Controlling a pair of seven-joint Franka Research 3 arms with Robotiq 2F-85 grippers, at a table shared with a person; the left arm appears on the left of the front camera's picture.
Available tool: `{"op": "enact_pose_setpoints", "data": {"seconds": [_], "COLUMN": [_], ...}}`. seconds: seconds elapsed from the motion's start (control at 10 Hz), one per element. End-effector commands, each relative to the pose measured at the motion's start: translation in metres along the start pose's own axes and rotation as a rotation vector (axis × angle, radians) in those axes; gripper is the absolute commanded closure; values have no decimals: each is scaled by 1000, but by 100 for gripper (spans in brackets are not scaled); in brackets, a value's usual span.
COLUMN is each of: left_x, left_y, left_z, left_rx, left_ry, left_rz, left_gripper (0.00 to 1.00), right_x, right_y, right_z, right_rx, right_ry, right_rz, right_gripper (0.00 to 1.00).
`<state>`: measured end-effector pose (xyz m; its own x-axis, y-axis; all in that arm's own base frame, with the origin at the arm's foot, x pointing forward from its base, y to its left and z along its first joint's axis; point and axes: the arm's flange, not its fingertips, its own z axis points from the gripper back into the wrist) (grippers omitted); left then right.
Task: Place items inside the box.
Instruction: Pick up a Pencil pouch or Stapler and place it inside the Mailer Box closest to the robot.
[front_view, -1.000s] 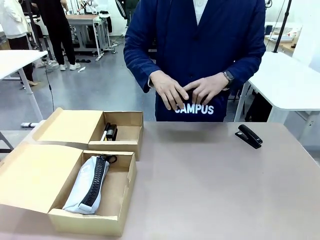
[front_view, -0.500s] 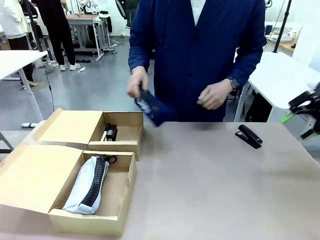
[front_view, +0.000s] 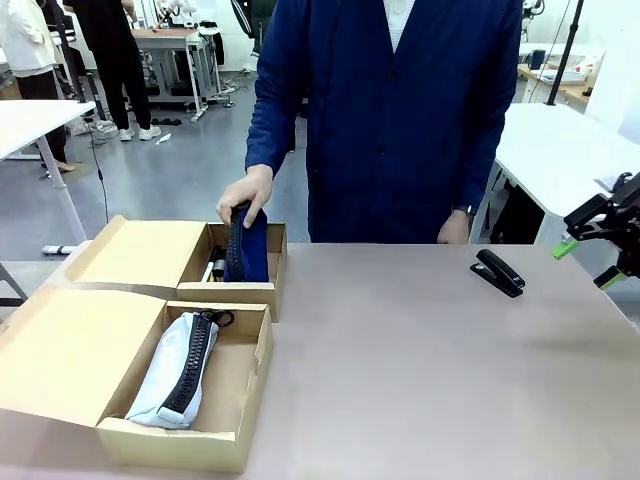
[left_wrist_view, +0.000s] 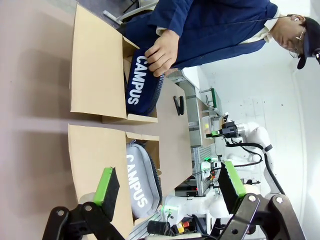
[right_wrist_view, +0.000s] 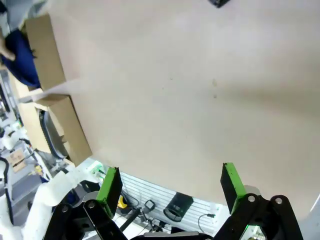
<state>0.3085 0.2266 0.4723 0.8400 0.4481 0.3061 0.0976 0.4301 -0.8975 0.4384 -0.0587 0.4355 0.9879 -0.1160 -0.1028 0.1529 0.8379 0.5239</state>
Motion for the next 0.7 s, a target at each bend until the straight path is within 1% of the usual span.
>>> {"op": "enact_pose_setpoints", "data": {"seconds": [0.0,0.1,0.2,0.3,0.4,0.5,0.6], "left_x": [-1,-1,-1,-1,-1,-1,-1], "left_y": [-1,-1,-1,-1,-1,-1,-1], "left_z": [1,1,1,1,1,1,1], "left_rx": [-17,-17,-17,-17,-17,-17,-17], "left_ry": [-6,-6,-6,-6,-6,-6,-6], "left_rz": [-21,-21,-21,-21,-21,-21,-21], "left_gripper": [0,0,0,0,0,0,0], "right_x": [27,44,62,79,96,111,123], "right_y": [9,13,12,8,3,-1,-4], "right_z": [-26,-35,-46,-55,-64,-72,-78], "right_rx": [-39,-73,-136,-144,-160,-201,-211], "right_ry": [-10,-74,-167,-170,-199,-252,-305], "right_rz": [201,276,317,358,418,463,490], "right_gripper": [0,0,0,0,0,0,0]}}
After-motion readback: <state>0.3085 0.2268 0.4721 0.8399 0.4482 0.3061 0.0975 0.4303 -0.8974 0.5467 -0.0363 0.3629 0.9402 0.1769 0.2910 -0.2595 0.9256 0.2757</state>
